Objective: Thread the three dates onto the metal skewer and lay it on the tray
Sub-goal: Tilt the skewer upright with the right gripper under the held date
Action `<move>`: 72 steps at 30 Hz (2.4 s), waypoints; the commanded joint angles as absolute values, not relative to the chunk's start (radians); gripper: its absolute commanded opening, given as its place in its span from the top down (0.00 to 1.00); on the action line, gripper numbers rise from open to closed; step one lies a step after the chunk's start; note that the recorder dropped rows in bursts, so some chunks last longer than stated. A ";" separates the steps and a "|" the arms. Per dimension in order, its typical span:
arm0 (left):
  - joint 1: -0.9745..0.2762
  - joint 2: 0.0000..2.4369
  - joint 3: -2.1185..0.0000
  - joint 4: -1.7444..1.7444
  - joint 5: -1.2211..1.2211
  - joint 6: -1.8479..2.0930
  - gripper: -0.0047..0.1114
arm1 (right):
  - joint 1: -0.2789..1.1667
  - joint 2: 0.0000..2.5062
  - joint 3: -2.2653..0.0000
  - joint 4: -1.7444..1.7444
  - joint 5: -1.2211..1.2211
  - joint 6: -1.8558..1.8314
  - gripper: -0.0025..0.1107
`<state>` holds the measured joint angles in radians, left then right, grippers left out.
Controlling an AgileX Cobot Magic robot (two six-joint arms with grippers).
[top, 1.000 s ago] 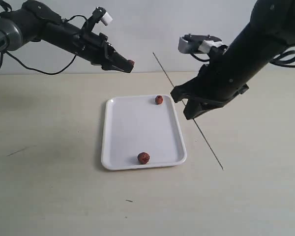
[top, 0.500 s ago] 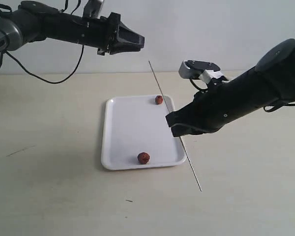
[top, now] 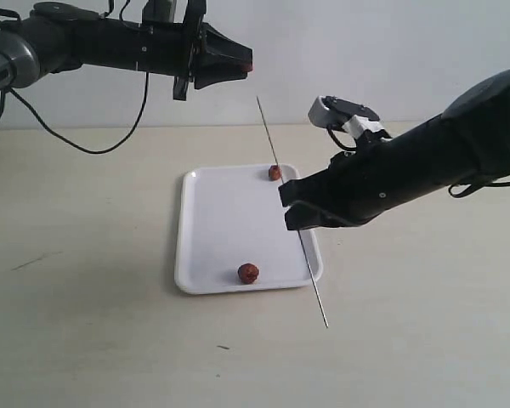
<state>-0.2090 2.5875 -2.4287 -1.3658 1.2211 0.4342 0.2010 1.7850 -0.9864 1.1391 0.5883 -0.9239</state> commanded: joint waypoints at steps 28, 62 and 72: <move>-0.207 2.579 -2.430 -1.370 1.221 0.434 0.71 | 0.195 1.786 -0.984 1.310 0.576 -1.012 0.98; -0.210 2.579 -2.430 -1.402 1.221 0.437 0.75 | 0.195 1.802 -1.003 1.407 0.632 -1.099 0.98; -0.211 2.579 -2.430 -1.388 1.221 0.443 0.75 | 0.195 1.855 -1.065 1.417 0.667 -1.062 0.98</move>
